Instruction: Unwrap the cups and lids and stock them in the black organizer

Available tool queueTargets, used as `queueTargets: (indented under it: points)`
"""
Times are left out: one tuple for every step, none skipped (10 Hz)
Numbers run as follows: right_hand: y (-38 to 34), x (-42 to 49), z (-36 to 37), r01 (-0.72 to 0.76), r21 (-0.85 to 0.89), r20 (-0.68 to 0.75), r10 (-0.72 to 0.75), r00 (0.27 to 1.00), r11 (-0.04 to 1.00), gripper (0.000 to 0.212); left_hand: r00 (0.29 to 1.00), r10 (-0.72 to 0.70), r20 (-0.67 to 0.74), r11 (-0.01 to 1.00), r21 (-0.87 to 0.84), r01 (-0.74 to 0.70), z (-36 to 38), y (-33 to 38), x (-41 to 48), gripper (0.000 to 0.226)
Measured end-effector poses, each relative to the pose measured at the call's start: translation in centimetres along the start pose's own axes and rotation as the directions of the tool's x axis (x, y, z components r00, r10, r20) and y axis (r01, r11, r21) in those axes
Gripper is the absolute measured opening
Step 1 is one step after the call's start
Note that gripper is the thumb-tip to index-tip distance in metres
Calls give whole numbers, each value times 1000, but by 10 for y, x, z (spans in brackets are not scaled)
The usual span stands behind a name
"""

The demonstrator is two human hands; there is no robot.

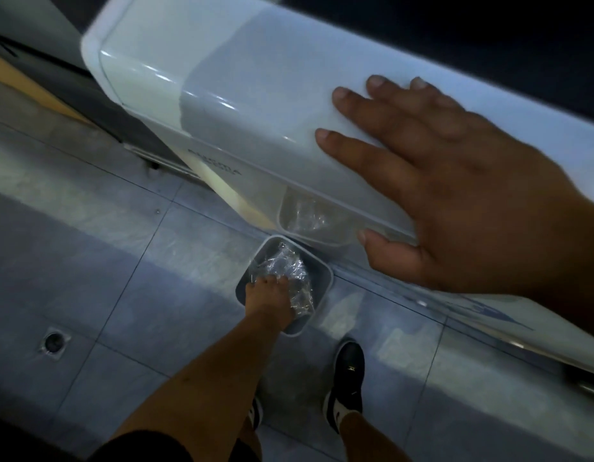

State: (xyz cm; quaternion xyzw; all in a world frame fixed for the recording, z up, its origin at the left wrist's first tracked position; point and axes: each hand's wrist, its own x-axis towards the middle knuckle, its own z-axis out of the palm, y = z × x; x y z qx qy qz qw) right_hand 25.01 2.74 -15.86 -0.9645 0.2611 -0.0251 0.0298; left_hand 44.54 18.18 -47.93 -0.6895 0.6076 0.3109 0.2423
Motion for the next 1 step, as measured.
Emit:
queueTargets:
  points:
    - [-5, 1, -6, -2, -10, -30, 2, 1000, 1000, 82, 1000, 5, 10, 1000, 7, -5, -15, 2, -22, 82]
